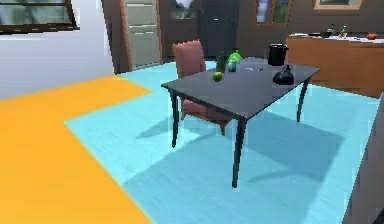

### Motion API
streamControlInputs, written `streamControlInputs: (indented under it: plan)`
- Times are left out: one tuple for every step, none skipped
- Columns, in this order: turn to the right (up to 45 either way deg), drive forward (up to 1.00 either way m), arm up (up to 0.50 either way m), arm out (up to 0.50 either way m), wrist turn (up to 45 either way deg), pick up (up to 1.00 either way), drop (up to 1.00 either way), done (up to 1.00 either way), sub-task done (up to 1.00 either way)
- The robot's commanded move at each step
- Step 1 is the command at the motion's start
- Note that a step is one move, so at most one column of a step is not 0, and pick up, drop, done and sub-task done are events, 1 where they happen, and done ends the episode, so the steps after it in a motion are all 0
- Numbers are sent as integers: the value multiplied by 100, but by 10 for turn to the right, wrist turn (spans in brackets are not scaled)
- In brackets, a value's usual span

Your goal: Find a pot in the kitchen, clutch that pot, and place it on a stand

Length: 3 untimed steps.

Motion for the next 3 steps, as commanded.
streamControlInputs:
  plan:
    - [0,40,0,0,0,0,0,0,0]
    - [420,0,0,0,0,0,0,0,0]
    - [0,70,0,0,0,0,0,0,0]
